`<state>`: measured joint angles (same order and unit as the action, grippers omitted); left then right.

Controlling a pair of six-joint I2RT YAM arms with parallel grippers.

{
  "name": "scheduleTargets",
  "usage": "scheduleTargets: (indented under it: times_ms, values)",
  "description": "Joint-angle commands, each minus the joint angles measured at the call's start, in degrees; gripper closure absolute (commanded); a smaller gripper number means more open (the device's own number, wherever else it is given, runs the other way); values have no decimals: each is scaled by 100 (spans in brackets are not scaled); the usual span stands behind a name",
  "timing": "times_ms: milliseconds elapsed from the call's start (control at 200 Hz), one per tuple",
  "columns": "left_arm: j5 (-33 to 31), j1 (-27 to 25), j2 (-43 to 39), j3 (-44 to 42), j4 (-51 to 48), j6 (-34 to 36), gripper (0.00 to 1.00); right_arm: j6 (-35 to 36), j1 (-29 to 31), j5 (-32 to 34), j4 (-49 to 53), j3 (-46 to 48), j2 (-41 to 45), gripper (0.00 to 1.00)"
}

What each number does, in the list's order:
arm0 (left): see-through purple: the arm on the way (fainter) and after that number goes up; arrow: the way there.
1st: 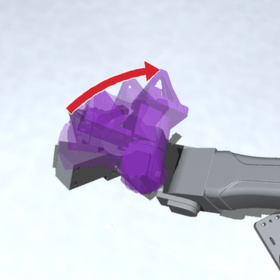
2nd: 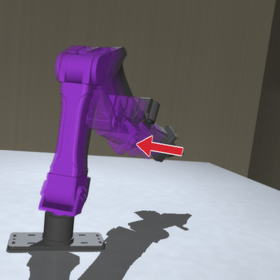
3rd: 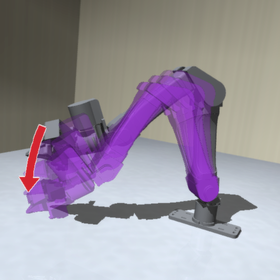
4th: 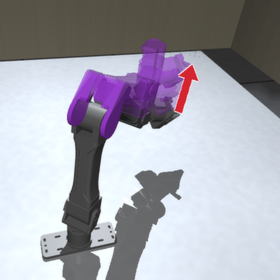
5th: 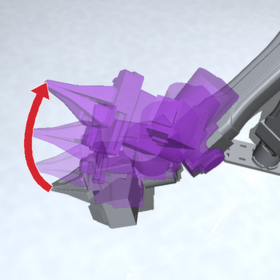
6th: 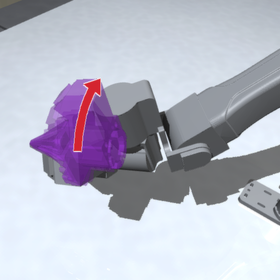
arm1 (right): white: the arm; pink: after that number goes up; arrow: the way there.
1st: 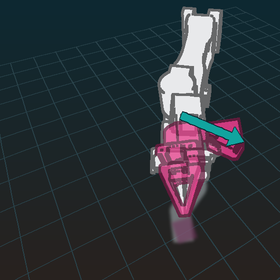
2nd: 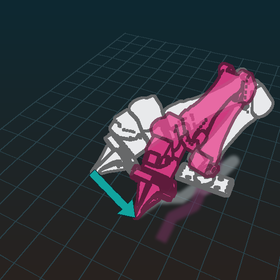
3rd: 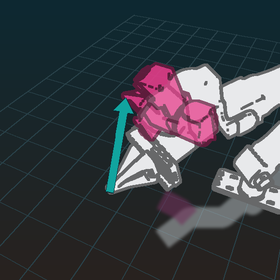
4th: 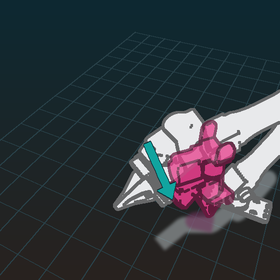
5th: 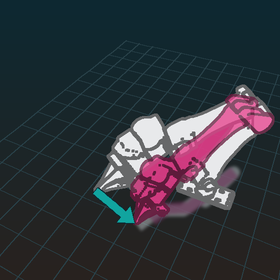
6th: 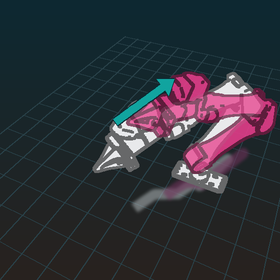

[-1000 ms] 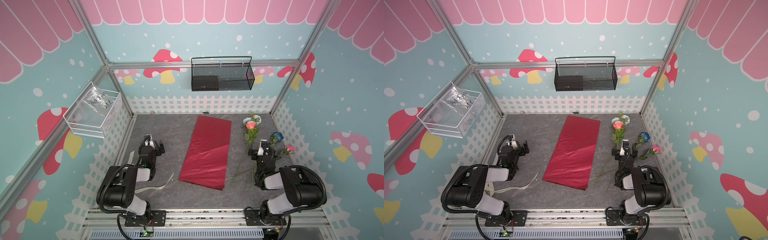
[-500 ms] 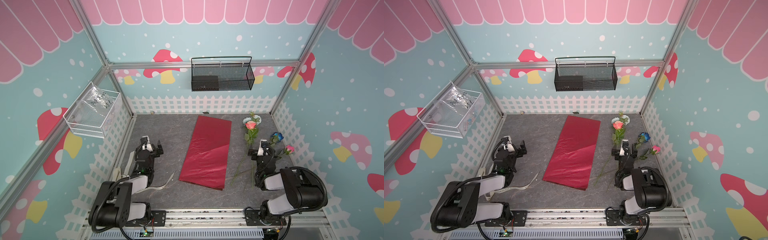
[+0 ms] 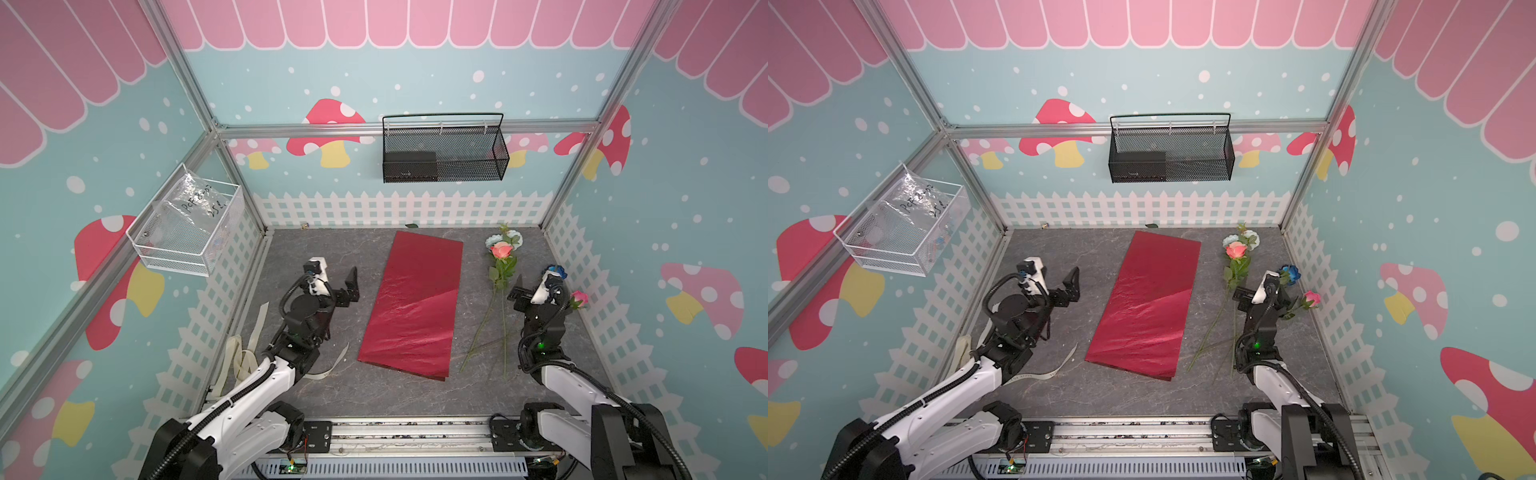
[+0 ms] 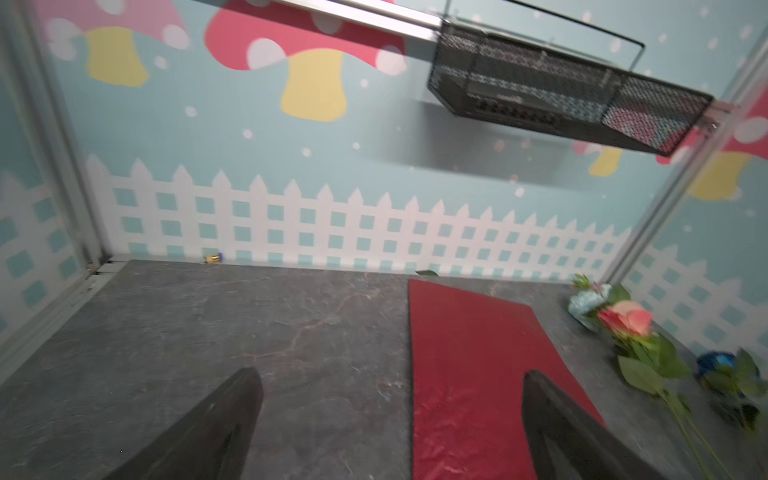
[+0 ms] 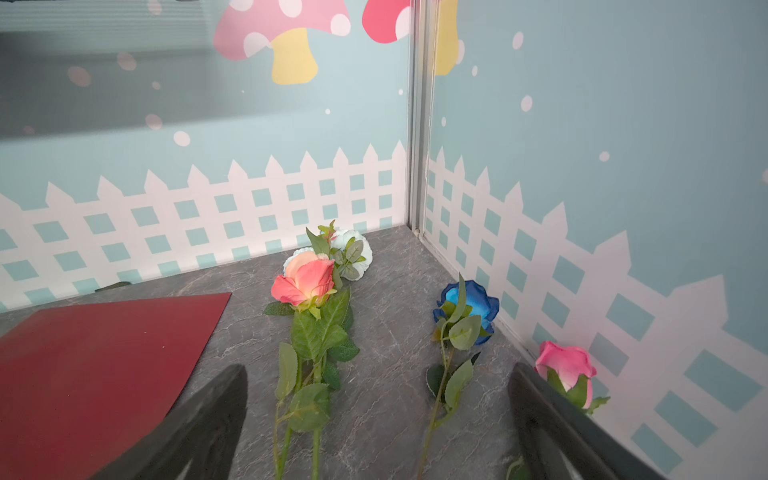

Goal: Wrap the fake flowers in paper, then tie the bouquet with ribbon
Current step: 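Reach the left gripper to the near edge of the red sheet and grasp it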

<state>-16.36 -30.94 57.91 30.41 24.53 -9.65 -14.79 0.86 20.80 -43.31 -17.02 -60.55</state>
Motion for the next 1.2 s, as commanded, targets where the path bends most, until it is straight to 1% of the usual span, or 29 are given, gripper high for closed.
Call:
scheduleTargets:
  times_ms: [0,115,240,285,345,460,530,590,620,680,770,831,856,896,996,1091,1121,1196]
  values:
    - [-685,-934,466,519,-1050,-35,1,-698,37,148,1882,-261,214,0]
    - [-1195,-1967,1379,1208,-1578,-295,0,-997,37,262,2829,-500,382,0]
    - [-1730,-2956,2597,2107,-2160,-364,0,-1237,37,260,3456,-648,478,1]
    - [-1753,-3233,2994,2334,-2231,-206,0,-1263,37,185,3582,-676,507,1]
    - [-1756,-3562,3365,2450,-2124,175,0,-1289,37,106,3699,-705,511,0]
    - [-1165,-4032,3663,2184,-1499,1273,1,-1307,38,-75,3804,-747,446,0]
    - [-602,-4121,3662,1845,-1084,1709,8,-1334,37,-126,3804,-750,392,1]
    - [-234,-4122,3610,1602,-869,1843,23,-1343,37,-162,3795,-766,353,0]
    - [38,-4123,3600,1549,-917,1901,27,-1338,41,-162,3795,-769,326,0]
    - [413,-4129,3632,1553,-1221,1969,28,-1343,37,-165,3803,-785,303,0]
    - [745,-4204,3750,1520,-1393,2036,28,-1350,37,-160,3799,-767,299,1]
    - [815,-4260,3844,1565,-1494,2093,29,-1343,37,-133,3789,-767,299,0]
    - [846,-4277,3890,1600,-1561,2108,32,-1343,37,-129,3788,-768,299,1]
    - [879,-4295,3943,1648,-1630,2131,34,-1326,37,-119,3794,-775,299,0]
    - [924,-4334,4033,1670,-1741,2194,34,-1305,37,-161,3788,-771,324,1]
    - [762,-4350,4138,1678,-1822,2241,35,-1316,37,-197,3793,-748,360,1]
    - [685,-4350,4165,1678,-1821,2264,39,-1316,37,-190,3793,-742,369,1]
    - [462,-4352,4202,1670,-1724,2285,41,-1323,33,-195,3785,-733,378,1]
